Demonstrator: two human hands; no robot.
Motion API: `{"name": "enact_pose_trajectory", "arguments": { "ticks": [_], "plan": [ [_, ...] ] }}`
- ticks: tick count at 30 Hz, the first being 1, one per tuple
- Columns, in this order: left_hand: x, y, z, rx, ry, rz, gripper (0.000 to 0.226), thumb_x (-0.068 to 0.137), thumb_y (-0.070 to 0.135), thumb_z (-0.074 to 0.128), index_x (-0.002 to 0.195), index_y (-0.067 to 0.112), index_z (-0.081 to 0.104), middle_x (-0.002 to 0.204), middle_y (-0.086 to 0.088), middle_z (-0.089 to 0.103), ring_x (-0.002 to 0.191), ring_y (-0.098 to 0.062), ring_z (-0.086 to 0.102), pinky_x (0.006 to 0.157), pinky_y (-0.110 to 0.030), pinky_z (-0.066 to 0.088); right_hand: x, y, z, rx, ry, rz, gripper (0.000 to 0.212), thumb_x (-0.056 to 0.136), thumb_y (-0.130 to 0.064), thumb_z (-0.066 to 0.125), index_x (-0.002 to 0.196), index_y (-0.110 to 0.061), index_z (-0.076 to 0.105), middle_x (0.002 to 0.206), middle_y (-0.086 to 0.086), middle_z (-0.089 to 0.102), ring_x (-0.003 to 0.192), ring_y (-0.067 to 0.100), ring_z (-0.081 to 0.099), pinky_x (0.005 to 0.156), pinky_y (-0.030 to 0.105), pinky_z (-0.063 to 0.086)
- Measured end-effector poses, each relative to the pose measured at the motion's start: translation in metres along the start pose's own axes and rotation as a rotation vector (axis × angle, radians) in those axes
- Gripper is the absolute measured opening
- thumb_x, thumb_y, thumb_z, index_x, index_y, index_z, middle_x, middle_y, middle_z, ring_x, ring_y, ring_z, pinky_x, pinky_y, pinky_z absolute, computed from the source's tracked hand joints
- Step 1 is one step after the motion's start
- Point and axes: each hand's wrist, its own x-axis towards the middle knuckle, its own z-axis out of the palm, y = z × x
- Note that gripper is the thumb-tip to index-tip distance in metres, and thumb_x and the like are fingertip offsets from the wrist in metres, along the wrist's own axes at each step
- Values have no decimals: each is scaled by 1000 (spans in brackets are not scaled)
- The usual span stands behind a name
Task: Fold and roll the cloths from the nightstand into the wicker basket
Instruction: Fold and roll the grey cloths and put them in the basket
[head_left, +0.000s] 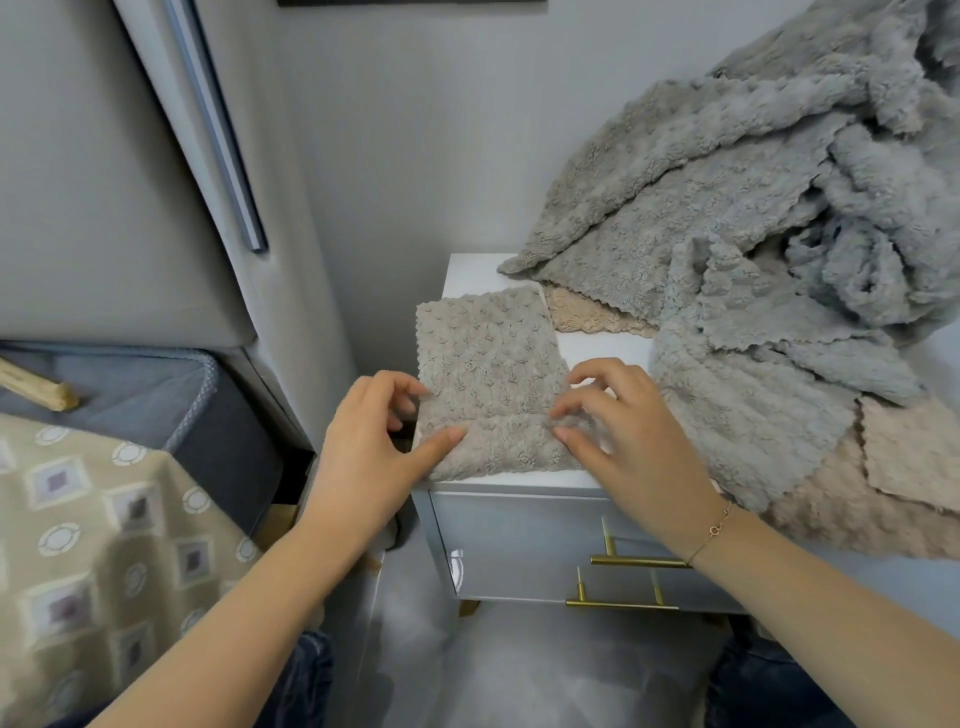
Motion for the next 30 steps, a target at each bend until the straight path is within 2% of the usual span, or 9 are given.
{"name": "enact_pose_trajectory", "arguments": {
  "ticks": [3, 7, 10, 14, 17, 20, 24, 27, 30],
  "plan": [
    [5, -7, -8, 98, -95, 229, 32, 83, 47, 67, 109, 30, 61, 108, 13, 52, 98, -3, 50, 89, -31, 45, -1, 7, 3, -44, -43, -97, 18, 90, -16, 62, 106, -16, 70, 118, -1, 58, 107, 16, 48, 90, 28, 40],
    [8, -16, -14, 271, -226, 447, 31, 93, 44, 46, 112, 33, 68, 120, 12, 56, 104, -12, 53, 86, -41, 48, -2, 12, 0, -67, -136, -184, 29, 96, -24, 49, 113, -13, 70, 114, -5, 63, 107, 17, 53, 87, 38, 47],
    [6, -23, -17, 249, -293, 407, 39, 96, 49, 38, 124, 38, 62, 128, 16, 53, 118, -8, 46, 98, -41, 44, -5, 13, -5, -7, -233, -121, 41, 97, -40, 45, 122, -15, 65, 120, -8, 60, 114, 12, 50, 95, 35, 45],
    [-2, -27, -21, 199, -404, 340, 61, 85, 73, 39, 137, 43, 47, 141, 24, 37, 133, 2, 28, 113, -31, 25, -9, 17, -11, -39, -367, -101, 73, 83, -70, 47, 137, -21, 53, 133, -14, 49, 124, 3, 39, 104, 23, 32],
    [-6, -26, -15, 272, -353, 395, 69, 75, 76, 53, 135, 41, 50, 139, 20, 40, 128, -3, 35, 105, -29, 29, -12, 17, -11, -47, -361, -109, 71, 81, -67, 53, 136, -21, 53, 132, -11, 49, 123, 5, 40, 104, 27, 36],
    [-11, -22, -9, 315, -231, 457, 55, 79, 65, 57, 122, 32, 64, 126, 11, 51, 111, -11, 45, 91, -29, 35, -14, 14, -11, -89, -276, -175, 59, 82, -58, 58, 123, -16, 63, 120, -5, 54, 114, 12, 47, 95, 29, 44],
    [-18, -14, -7, 346, -163, 505, 42, 84, 50, 51, 113, 27, 70, 105, 11, 56, 89, -11, 45, 74, -34, 46, -17, 9, -11, -162, -202, -274, 46, 83, -49, 58, 108, -12, 70, 109, -2, 59, 102, 16, 51, 85, 27, 44],
    [-18, -14, -12, 339, -192, 485, 40, 86, 51, 48, 112, 31, 71, 100, 16, 60, 85, -8, 47, 72, -32, 48, -15, 11, -12, -140, -186, -266, 38, 82, -46, 58, 100, -16, 72, 99, -6, 62, 95, 12, 49, 81, 24, 39],
    [-18, -11, -16, 235, -215, 358, 39, 83, 61, 47, 101, 36, 72, 95, 22, 61, 85, -6, 46, 78, -22, 41, -11, 12, -14, 23, -209, -121, 40, 80, -55, 59, 90, -19, 74, 89, -13, 61, 88, 9, 46, 80, 20, 36]
  ]
}}
